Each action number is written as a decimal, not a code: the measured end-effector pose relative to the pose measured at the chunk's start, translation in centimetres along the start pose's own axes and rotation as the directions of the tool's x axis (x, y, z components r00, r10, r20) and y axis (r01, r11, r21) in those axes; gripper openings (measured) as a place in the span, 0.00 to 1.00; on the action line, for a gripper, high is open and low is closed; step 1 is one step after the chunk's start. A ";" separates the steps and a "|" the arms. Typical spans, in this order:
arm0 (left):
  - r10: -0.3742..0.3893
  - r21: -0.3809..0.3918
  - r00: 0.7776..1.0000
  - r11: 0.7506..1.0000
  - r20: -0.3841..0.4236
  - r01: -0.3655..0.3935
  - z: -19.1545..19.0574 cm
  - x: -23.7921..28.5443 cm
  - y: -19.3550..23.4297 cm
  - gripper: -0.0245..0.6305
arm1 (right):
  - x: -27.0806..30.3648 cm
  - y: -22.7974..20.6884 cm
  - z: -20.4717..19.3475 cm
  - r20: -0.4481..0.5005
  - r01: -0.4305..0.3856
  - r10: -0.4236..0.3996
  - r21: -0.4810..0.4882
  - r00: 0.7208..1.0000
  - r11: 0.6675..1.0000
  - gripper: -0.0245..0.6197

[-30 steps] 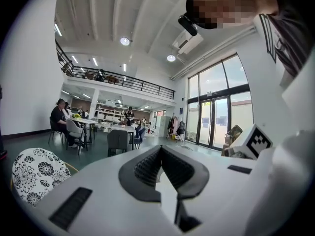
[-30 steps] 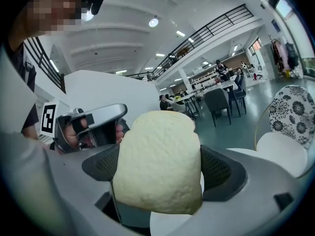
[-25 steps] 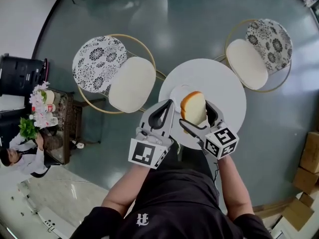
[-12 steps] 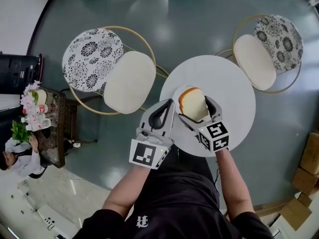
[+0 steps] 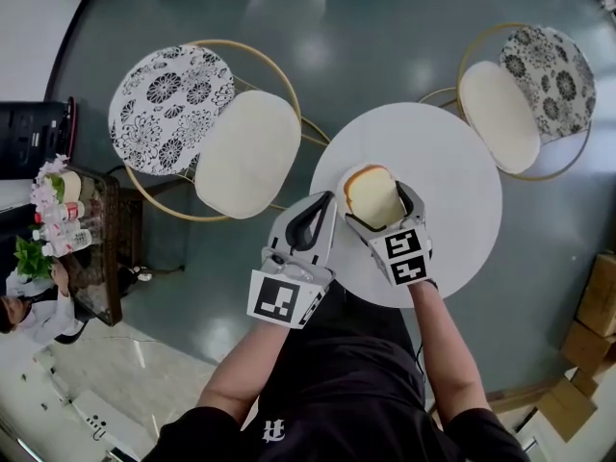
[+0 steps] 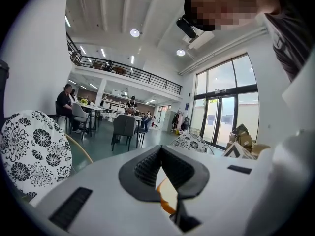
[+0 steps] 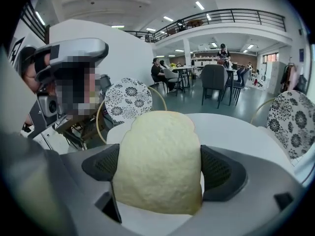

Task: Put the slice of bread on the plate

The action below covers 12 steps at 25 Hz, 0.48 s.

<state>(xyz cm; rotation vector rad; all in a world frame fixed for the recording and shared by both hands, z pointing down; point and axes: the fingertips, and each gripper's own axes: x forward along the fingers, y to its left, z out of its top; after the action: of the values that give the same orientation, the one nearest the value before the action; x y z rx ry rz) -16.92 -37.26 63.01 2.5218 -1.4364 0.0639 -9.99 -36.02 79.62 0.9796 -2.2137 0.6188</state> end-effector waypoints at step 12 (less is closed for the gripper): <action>0.014 -0.036 1.000 0.999 -0.023 -0.014 -0.7 0.1 1.3 0.05 | 2.6 -0.6 -2.4 -0.158 0.053 -0.054 -0.015 0.986 0.999 0.83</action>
<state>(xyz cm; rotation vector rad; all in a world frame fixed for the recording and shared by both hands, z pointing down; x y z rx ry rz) -17.90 -37.81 63.99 2.4741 -1.4336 0.0685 -9.99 -36.13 83.21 0.9476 -2.0429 0.6373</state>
